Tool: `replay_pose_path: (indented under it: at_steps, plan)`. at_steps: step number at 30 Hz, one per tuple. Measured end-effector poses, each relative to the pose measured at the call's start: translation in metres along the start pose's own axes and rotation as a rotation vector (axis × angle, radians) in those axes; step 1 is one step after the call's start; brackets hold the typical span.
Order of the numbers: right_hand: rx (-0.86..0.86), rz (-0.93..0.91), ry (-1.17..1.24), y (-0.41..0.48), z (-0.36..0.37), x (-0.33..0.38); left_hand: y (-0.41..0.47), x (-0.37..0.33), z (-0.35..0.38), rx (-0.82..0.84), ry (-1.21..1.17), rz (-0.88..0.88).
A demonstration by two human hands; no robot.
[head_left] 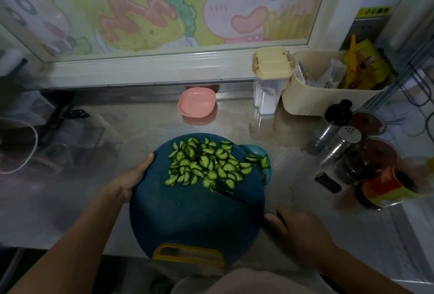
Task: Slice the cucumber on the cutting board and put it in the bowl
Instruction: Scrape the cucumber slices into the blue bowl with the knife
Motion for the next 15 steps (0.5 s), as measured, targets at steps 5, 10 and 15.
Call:
replay_pose_path:
  at_steps: [5,10,15]
  plan:
    - [0.01,0.086,0.044,-0.006,-0.004,-0.01,0.001,0.004,-0.002,-0.001,0.007,-0.015]
    - [-0.037,0.083,-0.032,-0.007,0.0,-0.025,0.003,0.006,-0.001,-0.054,-0.017,-0.007]
    - [-0.051,0.127,0.025,-0.009,0.005,-0.041,0.005,0.007,0.003,-0.056,-0.007,-0.014]
Point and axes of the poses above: each hand's wrist, its own y-axis towards the middle knuckle, its own z-axis out of the palm, x = y × z, the point moved 3 cm from there along y, towards the middle knuckle, and after that the axes turned 10 degrees about -z, right-handed, at the moved point
